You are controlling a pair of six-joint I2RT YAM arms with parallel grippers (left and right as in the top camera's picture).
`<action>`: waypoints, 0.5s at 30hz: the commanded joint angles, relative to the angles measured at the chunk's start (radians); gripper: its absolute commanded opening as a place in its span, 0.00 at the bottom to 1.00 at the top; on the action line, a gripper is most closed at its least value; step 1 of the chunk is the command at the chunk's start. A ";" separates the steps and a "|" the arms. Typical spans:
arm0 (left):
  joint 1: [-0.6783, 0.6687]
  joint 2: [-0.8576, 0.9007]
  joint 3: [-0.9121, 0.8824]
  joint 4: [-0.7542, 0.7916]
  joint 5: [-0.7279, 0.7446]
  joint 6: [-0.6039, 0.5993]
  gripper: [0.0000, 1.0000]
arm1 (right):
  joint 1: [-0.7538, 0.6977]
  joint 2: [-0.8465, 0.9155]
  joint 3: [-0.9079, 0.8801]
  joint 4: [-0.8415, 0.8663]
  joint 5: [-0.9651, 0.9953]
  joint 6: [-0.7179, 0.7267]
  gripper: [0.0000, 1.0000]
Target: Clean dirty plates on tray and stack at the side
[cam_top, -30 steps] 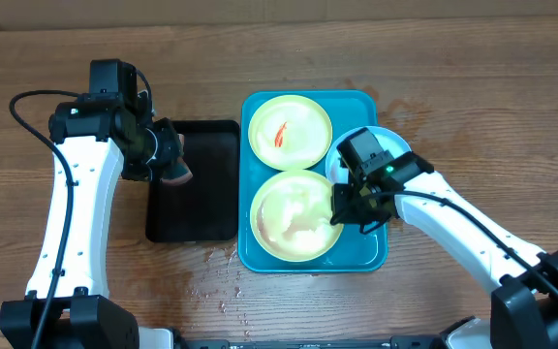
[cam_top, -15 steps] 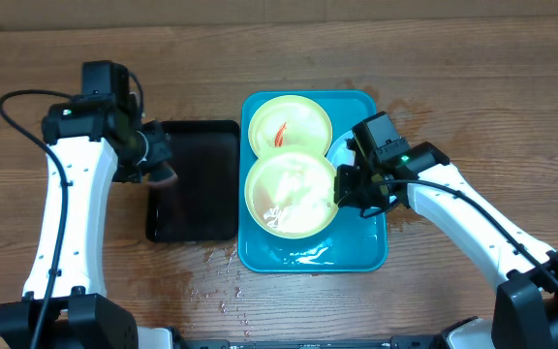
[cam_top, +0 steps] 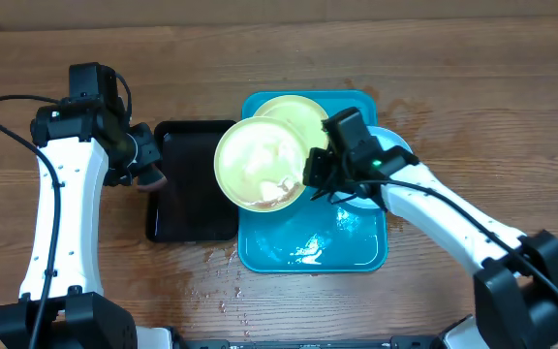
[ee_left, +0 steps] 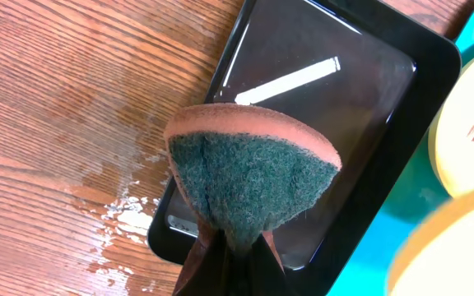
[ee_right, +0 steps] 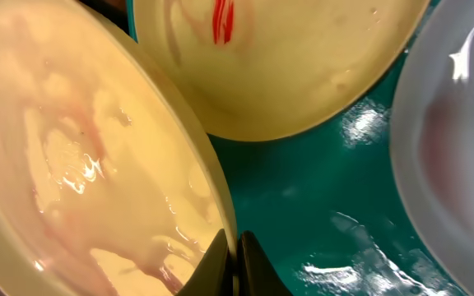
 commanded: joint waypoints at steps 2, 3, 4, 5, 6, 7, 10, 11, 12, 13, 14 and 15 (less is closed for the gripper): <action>0.000 -0.019 0.012 -0.001 -0.010 -0.004 0.04 | 0.054 0.061 0.115 -0.002 0.121 0.034 0.04; 0.000 -0.018 0.012 -0.001 -0.011 -0.004 0.04 | 0.065 0.074 0.135 -0.005 0.152 0.034 0.04; 0.000 -0.018 0.012 0.000 -0.014 -0.005 0.04 | 0.079 0.086 0.156 -0.004 0.190 0.034 0.04; 0.000 -0.018 0.012 0.000 -0.020 -0.005 0.04 | 0.089 0.095 0.173 -0.001 0.225 0.033 0.04; 0.000 -0.018 0.012 -0.001 -0.030 -0.008 0.04 | 0.100 0.100 0.187 0.003 0.264 0.033 0.04; 0.000 -0.018 0.012 -0.002 -0.037 -0.008 0.04 | 0.110 0.101 0.195 0.013 0.305 0.030 0.04; 0.000 -0.018 0.012 -0.002 -0.053 -0.009 0.04 | 0.137 0.101 0.208 0.054 0.415 0.018 0.04; 0.000 -0.018 0.012 -0.001 -0.060 -0.011 0.04 | 0.144 0.101 0.209 0.070 0.434 -0.003 0.04; 0.000 -0.018 0.012 0.001 -0.062 -0.012 0.04 | 0.150 0.101 0.210 0.084 0.449 -0.020 0.04; 0.000 -0.018 0.012 0.003 -0.061 -0.012 0.04 | 0.159 0.101 0.211 0.098 0.474 -0.040 0.04; 0.000 -0.018 0.012 0.005 -0.061 -0.017 0.04 | 0.167 0.101 0.214 0.106 0.502 -0.061 0.04; 0.000 -0.018 0.012 0.006 -0.061 -0.019 0.04 | 0.176 0.101 0.216 0.117 0.532 -0.082 0.04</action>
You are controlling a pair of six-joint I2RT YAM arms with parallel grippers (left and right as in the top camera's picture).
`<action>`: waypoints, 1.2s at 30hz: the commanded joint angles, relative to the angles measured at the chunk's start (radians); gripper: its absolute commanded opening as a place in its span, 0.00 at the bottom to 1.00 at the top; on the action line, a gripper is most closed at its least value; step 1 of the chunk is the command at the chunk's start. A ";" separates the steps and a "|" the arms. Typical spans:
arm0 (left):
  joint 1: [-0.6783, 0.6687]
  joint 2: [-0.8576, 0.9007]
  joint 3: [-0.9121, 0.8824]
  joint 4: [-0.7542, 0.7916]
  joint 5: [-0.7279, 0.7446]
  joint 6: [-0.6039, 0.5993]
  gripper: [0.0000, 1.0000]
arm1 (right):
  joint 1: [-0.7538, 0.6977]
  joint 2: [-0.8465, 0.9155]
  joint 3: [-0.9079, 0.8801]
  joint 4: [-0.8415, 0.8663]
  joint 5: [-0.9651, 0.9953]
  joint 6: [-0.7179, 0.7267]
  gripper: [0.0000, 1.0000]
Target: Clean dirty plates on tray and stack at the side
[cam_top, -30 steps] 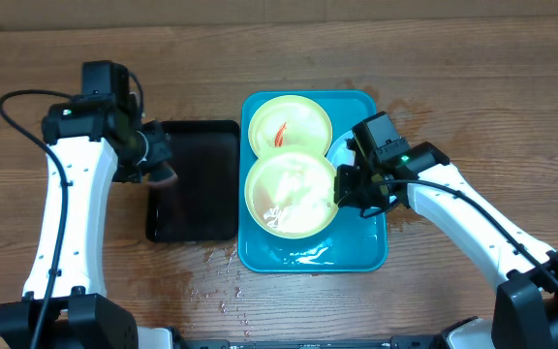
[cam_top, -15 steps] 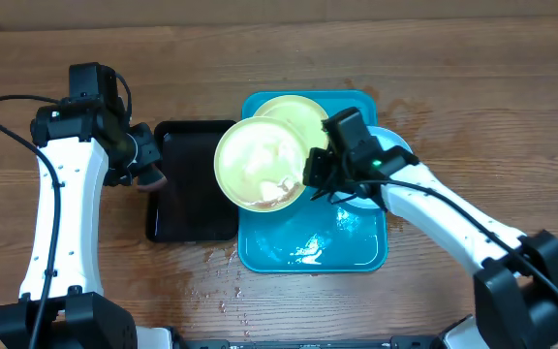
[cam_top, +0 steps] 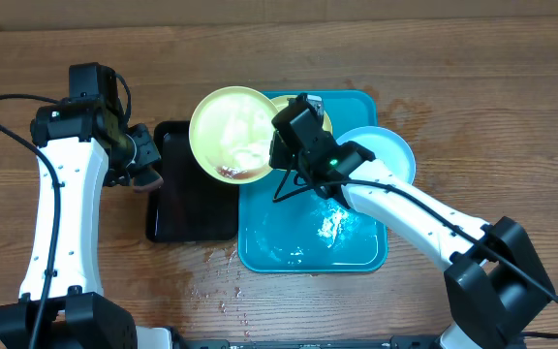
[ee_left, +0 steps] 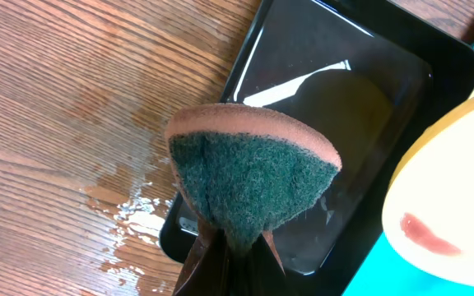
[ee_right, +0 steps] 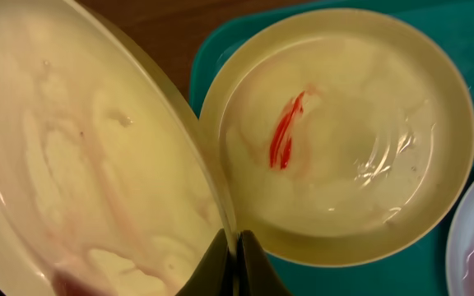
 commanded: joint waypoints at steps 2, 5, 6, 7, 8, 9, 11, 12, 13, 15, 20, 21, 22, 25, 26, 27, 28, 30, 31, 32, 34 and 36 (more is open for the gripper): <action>0.000 -0.018 0.012 0.004 -0.024 -0.018 0.04 | 0.043 -0.005 0.049 0.039 0.213 -0.112 0.04; 0.000 -0.018 0.012 0.003 -0.024 -0.018 0.04 | 0.082 -0.005 0.053 0.078 0.302 -0.171 0.04; 0.000 -0.018 0.012 0.003 -0.024 -0.018 0.04 | 0.101 -0.005 0.054 0.095 0.339 -0.200 0.04; 0.000 -0.018 0.012 0.003 -0.024 -0.018 0.04 | 0.119 -0.005 0.054 0.108 0.373 -0.226 0.04; 0.000 -0.018 0.012 0.003 -0.024 -0.018 0.04 | 0.138 -0.005 0.054 0.121 0.414 -0.252 0.04; 0.000 -0.018 0.012 0.003 -0.024 -0.018 0.04 | 0.157 -0.005 0.054 0.135 0.457 -0.285 0.04; 0.000 -0.018 0.012 0.003 -0.024 -0.018 0.04 | 0.195 -0.005 0.054 0.169 0.552 -0.365 0.04; 0.000 -0.018 0.012 0.003 -0.024 -0.018 0.04 | 0.212 -0.005 0.054 0.190 0.599 -0.412 0.04; 0.000 -0.018 0.012 0.003 -0.024 -0.018 0.04 | 0.232 -0.005 0.054 0.222 0.650 -0.479 0.04; 0.000 -0.018 0.012 0.004 -0.024 -0.018 0.04 | 0.261 -0.005 0.053 0.284 0.716 -0.590 0.04; 0.000 -0.018 0.012 0.004 -0.024 -0.018 0.04 | 0.309 -0.005 0.053 0.474 0.835 -0.879 0.04; 0.000 -0.018 0.012 0.004 -0.024 -0.018 0.04 | 0.314 -0.005 0.053 0.506 0.840 -0.932 0.04; 0.000 -0.018 0.012 0.004 -0.024 -0.018 0.04 | 0.318 -0.005 0.053 0.536 0.845 -0.980 0.04; 0.000 -0.018 0.012 0.004 -0.024 -0.018 0.04 | 0.323 -0.005 0.053 0.623 0.850 -1.088 0.04; 0.000 -0.018 0.012 0.004 -0.024 -0.018 0.04 | 0.323 -0.005 0.053 0.655 0.850 -1.117 0.04; 0.000 -0.018 0.012 0.004 -0.024 -0.018 0.04 | 0.323 -0.005 0.053 0.678 0.850 -1.132 0.04; 0.000 -0.018 0.012 0.004 -0.024 -0.018 0.04 | 0.323 -0.005 0.053 0.705 0.850 -1.145 0.04; 0.000 -0.018 0.012 0.004 -0.024 -0.018 0.04 | 0.328 -0.005 0.053 0.754 0.850 -1.163 0.04; 0.000 -0.018 0.012 0.006 -0.024 -0.018 0.04 | 0.332 -0.005 0.053 0.771 0.850 -1.167 0.04; 0.000 -0.018 0.012 0.008 -0.024 -0.018 0.04 | 0.336 -0.005 0.053 0.785 0.850 -1.167 0.04; 0.000 -0.018 0.012 0.013 -0.024 -0.018 0.04 | 0.344 -0.005 0.053 0.808 0.850 -1.167 0.04; 0.000 -0.018 0.012 0.016 -0.024 -0.018 0.04 | 0.349 -0.005 0.053 0.817 0.850 -1.167 0.04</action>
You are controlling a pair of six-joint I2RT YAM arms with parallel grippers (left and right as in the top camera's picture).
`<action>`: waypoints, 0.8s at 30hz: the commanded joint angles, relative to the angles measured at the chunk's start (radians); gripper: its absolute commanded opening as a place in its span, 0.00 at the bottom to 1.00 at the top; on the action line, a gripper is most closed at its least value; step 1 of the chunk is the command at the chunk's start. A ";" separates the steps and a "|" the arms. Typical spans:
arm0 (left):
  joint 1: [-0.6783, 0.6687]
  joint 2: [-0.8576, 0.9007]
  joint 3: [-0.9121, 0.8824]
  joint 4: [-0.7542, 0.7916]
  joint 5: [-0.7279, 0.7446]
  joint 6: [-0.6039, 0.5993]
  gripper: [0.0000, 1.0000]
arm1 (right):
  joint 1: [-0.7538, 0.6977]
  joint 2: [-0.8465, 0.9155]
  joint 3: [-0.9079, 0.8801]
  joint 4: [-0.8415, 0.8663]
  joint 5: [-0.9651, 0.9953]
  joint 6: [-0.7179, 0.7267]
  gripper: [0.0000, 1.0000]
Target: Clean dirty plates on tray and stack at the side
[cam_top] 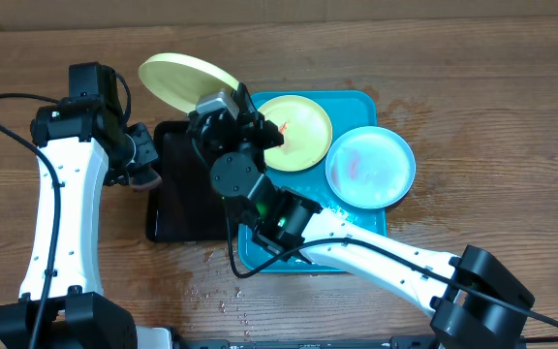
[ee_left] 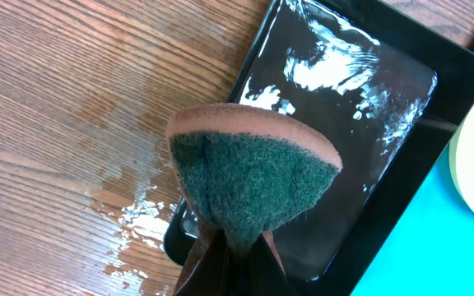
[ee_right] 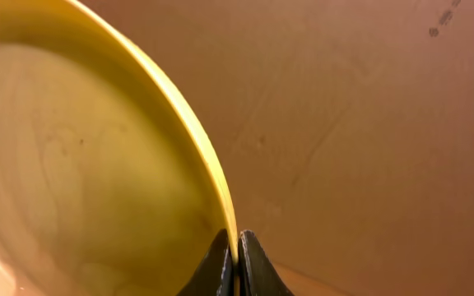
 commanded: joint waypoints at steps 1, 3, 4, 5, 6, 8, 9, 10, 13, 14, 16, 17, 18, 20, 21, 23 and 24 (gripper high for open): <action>0.000 -0.018 0.012 0.007 -0.009 -0.015 0.04 | 0.016 -0.005 0.026 0.018 0.014 -0.026 0.04; 0.000 -0.018 0.012 0.009 -0.009 -0.015 0.04 | 0.017 -0.005 0.026 0.022 0.014 -0.026 0.04; 0.000 -0.018 0.012 0.011 -0.009 -0.015 0.04 | 0.017 -0.005 0.026 0.027 0.014 -0.027 0.04; 0.000 -0.018 0.012 0.011 -0.008 -0.016 0.04 | 0.017 -0.005 0.026 0.034 0.018 -0.026 0.04; 0.000 -0.018 0.012 0.012 -0.008 -0.016 0.04 | 0.017 -0.005 0.026 0.045 0.025 -0.027 0.04; 0.000 -0.018 0.012 0.012 -0.006 -0.016 0.04 | 0.017 -0.005 0.026 0.068 0.043 -0.027 0.04; 0.000 -0.018 0.012 0.012 -0.006 -0.016 0.04 | 0.017 -0.005 0.026 0.076 0.052 -0.026 0.04; 0.000 -0.018 0.012 0.012 -0.005 -0.016 0.04 | 0.017 -0.005 0.026 0.091 0.072 -0.022 0.04; 0.000 -0.018 0.012 0.016 -0.006 -0.031 0.04 | 0.016 -0.005 0.026 0.118 0.153 0.064 0.04; 0.000 -0.018 0.012 0.020 -0.006 -0.031 0.04 | 0.016 -0.005 0.026 0.113 0.172 0.129 0.04; 0.000 -0.018 0.012 0.027 -0.004 -0.037 0.04 | 0.016 -0.005 0.024 0.072 0.175 0.222 0.04; 0.000 -0.018 0.012 0.031 -0.002 -0.046 0.04 | 0.016 -0.005 0.024 0.043 0.179 0.262 0.04; 0.000 -0.018 0.012 0.034 0.003 -0.046 0.04 | 0.016 -0.005 0.024 0.010 0.183 0.305 0.04; 0.000 -0.018 0.012 0.043 0.006 -0.049 0.04 | 0.016 -0.005 0.024 -0.061 0.186 0.393 0.04; 0.000 -0.018 0.012 0.047 0.006 -0.049 0.04 | 0.016 -0.005 0.024 -0.095 0.186 0.427 0.04; 0.000 -0.018 0.012 0.049 0.006 -0.049 0.04 | 0.016 -0.005 0.024 -0.153 0.186 0.482 0.04; 0.000 -0.018 0.012 0.048 0.006 -0.049 0.04 | 0.016 -0.005 0.024 -0.173 0.186 0.501 0.04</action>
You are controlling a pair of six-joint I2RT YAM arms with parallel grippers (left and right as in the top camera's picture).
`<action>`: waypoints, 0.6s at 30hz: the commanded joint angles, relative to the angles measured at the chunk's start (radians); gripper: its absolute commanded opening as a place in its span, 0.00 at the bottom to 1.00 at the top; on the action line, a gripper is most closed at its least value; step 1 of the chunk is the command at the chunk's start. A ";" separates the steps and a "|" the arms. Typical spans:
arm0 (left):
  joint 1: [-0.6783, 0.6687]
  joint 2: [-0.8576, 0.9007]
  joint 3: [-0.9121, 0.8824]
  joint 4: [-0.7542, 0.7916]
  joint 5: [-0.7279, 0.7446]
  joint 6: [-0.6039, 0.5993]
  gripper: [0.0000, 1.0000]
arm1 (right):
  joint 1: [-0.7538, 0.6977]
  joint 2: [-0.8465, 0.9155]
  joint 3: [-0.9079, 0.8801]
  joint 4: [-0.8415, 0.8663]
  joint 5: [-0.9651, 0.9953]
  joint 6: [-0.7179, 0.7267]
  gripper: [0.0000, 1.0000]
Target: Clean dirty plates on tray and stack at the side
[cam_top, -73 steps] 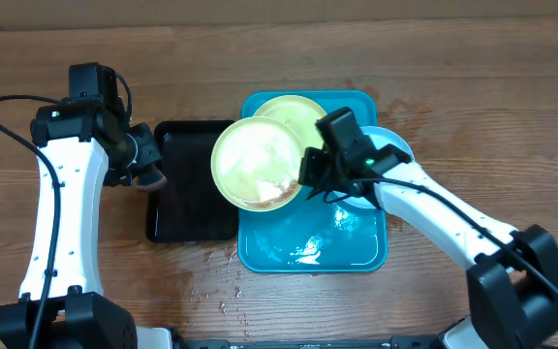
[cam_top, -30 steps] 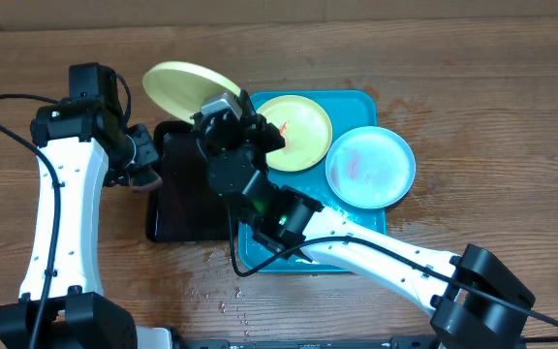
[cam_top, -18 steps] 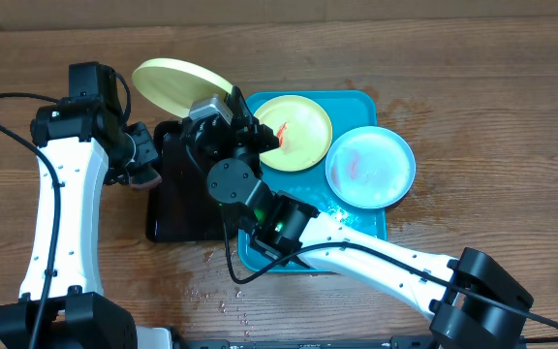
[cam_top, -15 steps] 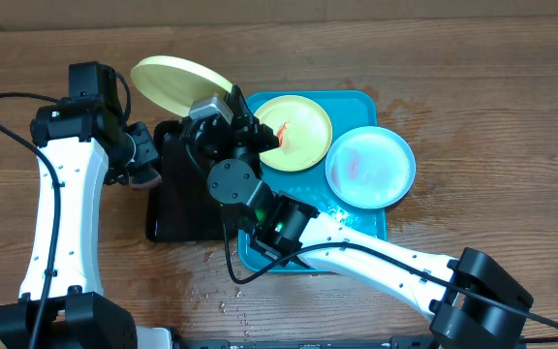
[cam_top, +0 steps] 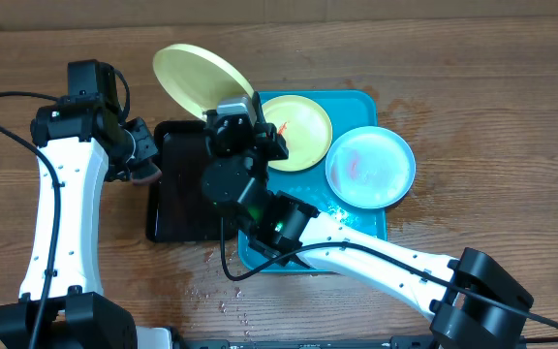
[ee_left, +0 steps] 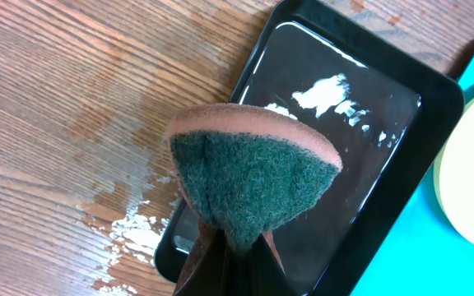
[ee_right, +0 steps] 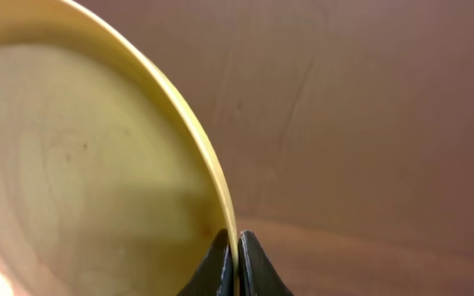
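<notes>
My right gripper is shut on the rim of a yellow plate, held tilted on edge above the far end of the black tray. A second yellow plate with a red smear lies on the teal tray, and a pale blue plate rests at its right edge. My left gripper is shut on a sponge, green scouring side up, hanging over the black tray's left edge.
The black tray holds wet streaks of liquid. Splashes wet the wooden table left of it and in front of both trays. My right arm crosses over the teal tray.
The held yellow plate has shifted slightly to the right above the black tray's far end. The sponge in my left gripper has edged a little toward the tray's far side.
My right gripper first held the wet yellow plate flat over the teal tray's left part. Then it held it over the black tray's corner, later tipped up on edge beyond the black tray. My left gripper held the sponge at the black tray's left edge throughout.
</notes>
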 commanded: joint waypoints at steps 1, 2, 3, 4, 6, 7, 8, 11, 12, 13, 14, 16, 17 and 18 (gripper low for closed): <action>0.000 -0.018 0.012 0.002 0.005 -0.022 0.04 | 0.000 -0.005 0.022 -0.034 0.024 0.169 0.04; 0.000 -0.018 0.012 0.000 0.005 -0.022 0.04 | -0.002 -0.005 0.022 -0.046 0.024 0.182 0.04; 0.000 -0.018 0.012 -0.005 0.005 -0.022 0.04 | -0.005 -0.005 0.021 -0.051 0.024 0.193 0.04; 0.000 -0.018 0.012 -0.010 0.005 -0.022 0.04 | -0.008 -0.005 0.020 -0.051 0.023 0.198 0.04; 0.000 -0.018 0.012 -0.011 0.005 -0.022 0.04 | -0.022 -0.005 0.020 -0.051 0.015 0.215 0.04; 0.000 -0.018 0.012 -0.010 0.005 -0.022 0.04 | -0.029 -0.005 0.020 -0.051 0.013 0.215 0.04; 0.000 -0.018 0.012 -0.010 0.005 -0.022 0.04 | -0.037 -0.005 0.020 -0.051 0.013 0.215 0.04; 0.000 -0.018 0.012 -0.008 0.005 -0.022 0.04 | -0.056 -0.005 0.020 -0.060 -0.028 0.215 0.04; 0.000 -0.018 0.012 -0.008 0.005 -0.022 0.04 | -0.060 -0.005 0.020 -0.077 -0.064 0.217 0.04; 0.000 -0.018 0.012 -0.007 0.005 -0.022 0.04 | -0.061 -0.005 0.020 -0.101 -0.101 0.243 0.04; 0.000 -0.018 0.012 -0.007 0.005 -0.022 0.04 | -0.063 -0.005 0.020 -0.132 -0.135 0.289 0.04; 0.000 -0.018 0.012 -0.007 0.004 -0.022 0.04 | -0.073 -0.005 0.020 -0.206 -0.202 0.403 0.04; 0.000 -0.018 0.012 -0.008 0.005 -0.022 0.04 | -0.085 -0.005 0.020 -0.246 -0.240 0.469 0.04; 0.000 -0.018 0.012 -0.010 0.005 -0.022 0.04 | -0.098 -0.005 0.020 -0.272 -0.268 0.510 0.04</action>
